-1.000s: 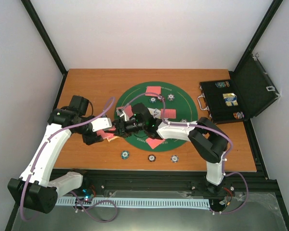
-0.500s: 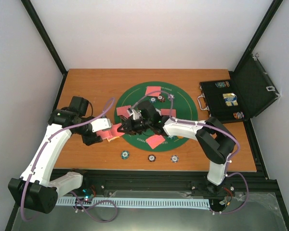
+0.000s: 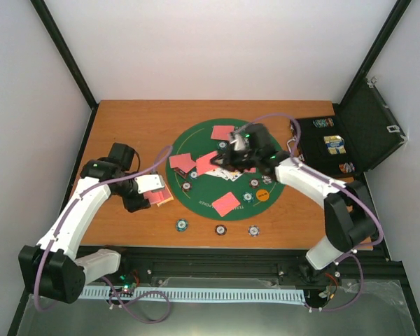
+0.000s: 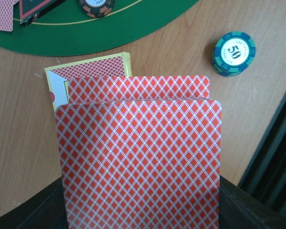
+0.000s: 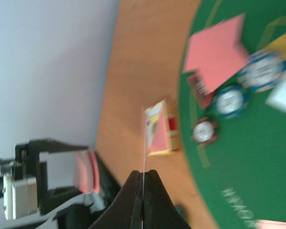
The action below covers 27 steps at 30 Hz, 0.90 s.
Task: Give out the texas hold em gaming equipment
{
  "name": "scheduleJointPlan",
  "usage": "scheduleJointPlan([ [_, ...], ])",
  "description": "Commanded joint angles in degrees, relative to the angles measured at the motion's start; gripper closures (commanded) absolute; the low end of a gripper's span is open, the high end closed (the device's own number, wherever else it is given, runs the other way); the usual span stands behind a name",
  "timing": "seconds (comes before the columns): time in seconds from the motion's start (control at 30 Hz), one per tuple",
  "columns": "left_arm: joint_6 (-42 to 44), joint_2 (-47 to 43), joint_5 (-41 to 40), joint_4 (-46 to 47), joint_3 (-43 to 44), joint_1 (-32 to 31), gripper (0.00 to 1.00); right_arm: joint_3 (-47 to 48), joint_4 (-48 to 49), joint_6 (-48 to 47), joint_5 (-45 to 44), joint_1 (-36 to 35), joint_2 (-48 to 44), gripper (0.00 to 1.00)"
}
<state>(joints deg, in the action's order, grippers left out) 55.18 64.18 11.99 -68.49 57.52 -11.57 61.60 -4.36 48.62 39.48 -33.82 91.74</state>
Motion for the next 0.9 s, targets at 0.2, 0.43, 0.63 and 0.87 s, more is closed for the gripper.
scheduleJointPlan([
  [0.2,-2.63,9.9,-1.45,12.21,-1.76,0.12,0.98,0.53,-19.84,-17.42,-1.61,20.57,-1.05,0.97],
  [0.43,-2.73,14.46,-5.14,19.36,-5.44,0.14,0.98,4.89,-22.27,-21.3,-3.09,25.57,7.9,0.97],
  [0.63,-3.44,16.78,-6.92,23.22,-6.95,0.21,0.99,8.02,-22.19,-21.58,-3.25,25.65,14.02,0.97],
  [0.87,1.01,15.63,-6.61,22.06,-7.82,8.02,0.99,8.7,-22.85,-22.41,-4.27,25.65,15.33,0.97],
])
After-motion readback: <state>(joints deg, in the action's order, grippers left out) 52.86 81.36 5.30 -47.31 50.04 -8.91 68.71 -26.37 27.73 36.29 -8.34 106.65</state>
